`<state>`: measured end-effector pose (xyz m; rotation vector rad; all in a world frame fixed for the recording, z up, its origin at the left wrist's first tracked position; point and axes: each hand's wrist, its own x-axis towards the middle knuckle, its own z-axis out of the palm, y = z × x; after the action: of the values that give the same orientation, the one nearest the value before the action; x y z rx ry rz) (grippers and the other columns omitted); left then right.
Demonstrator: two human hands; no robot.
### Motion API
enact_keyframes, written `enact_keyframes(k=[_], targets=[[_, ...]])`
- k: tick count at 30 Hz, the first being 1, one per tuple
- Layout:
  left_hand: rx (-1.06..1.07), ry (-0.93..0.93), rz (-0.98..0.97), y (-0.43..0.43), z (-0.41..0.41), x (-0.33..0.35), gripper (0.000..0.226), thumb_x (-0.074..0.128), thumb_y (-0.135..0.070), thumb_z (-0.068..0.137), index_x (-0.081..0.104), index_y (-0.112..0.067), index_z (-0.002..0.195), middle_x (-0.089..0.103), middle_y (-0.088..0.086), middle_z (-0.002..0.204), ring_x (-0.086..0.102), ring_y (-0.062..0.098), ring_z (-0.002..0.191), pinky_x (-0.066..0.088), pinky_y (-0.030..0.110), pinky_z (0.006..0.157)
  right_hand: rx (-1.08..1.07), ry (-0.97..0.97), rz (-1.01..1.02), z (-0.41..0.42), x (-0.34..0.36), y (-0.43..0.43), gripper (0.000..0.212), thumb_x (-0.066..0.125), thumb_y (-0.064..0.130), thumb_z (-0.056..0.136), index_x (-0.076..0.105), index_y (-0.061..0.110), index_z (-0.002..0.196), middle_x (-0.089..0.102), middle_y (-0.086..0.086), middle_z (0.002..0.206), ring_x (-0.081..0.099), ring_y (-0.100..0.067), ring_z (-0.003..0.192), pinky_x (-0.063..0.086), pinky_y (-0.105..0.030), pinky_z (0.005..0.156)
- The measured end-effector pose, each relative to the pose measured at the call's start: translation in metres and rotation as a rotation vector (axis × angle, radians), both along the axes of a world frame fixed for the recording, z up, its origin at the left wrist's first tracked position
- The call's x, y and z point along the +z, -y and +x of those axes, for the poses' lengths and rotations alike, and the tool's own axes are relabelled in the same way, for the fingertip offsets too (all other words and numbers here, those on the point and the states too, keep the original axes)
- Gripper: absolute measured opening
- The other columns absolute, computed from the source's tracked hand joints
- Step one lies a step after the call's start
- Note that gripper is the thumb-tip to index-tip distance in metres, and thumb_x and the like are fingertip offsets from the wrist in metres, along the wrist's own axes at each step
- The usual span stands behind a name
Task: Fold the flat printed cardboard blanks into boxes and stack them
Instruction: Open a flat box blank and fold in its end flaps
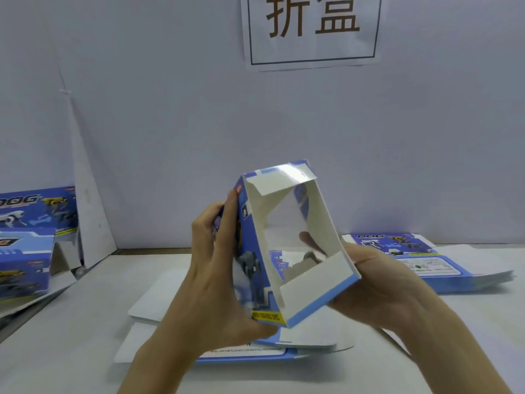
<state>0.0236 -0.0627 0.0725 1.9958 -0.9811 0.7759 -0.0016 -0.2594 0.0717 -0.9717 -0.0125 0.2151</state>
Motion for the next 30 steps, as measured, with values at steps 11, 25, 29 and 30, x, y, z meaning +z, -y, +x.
enact_keyframes(k=[11,25,29,30], targets=[[0.204,0.171,0.15,-0.024,0.007,-0.006,0.119,0.065,-0.073,0.053,0.013,-0.034,0.151,0.028,0.002,0.137,0.037,0.013,0.124,0.042,0.036,0.097,-0.93,0.667,-0.588,-0.003,0.006,0.021,0.036,0.062,0.012,0.091,0.066,0.044,0.107,0.07,0.026,0.093,0.063,0.002,0.08,0.055,-0.024,0.069],[0.316,0.235,0.217,-0.012,0.008,-0.014,0.111,0.067,-0.069,0.056,0.024,-0.023,0.148,0.029,0.012,0.134,0.036,0.029,0.123,0.043,0.061,0.095,-0.318,0.498,-0.153,-0.007,0.009,0.0,0.026,0.054,0.041,0.078,0.078,0.035,0.088,0.075,0.006,0.092,0.07,-0.006,0.081,0.055,-0.02,0.062],[0.313,0.209,0.195,-0.015,0.008,-0.013,0.115,0.074,-0.063,0.051,0.022,-0.026,0.147,0.026,0.008,0.136,0.037,0.037,0.126,0.045,0.063,0.091,-0.44,0.497,-0.285,0.0,0.001,0.006,0.024,0.057,0.028,0.081,0.077,0.034,0.09,0.075,0.003,0.087,0.067,-0.007,0.075,0.056,-0.021,0.061],[0.308,0.206,0.195,-0.015,0.008,-0.012,0.116,0.074,-0.063,0.051,0.022,-0.027,0.147,0.025,0.007,0.136,0.037,0.037,0.126,0.046,0.063,0.09,-0.483,0.491,-0.3,0.002,0.001,0.008,0.024,0.056,0.026,0.084,0.077,0.036,0.087,0.075,0.004,0.085,0.067,-0.007,0.073,0.056,-0.021,0.061]])
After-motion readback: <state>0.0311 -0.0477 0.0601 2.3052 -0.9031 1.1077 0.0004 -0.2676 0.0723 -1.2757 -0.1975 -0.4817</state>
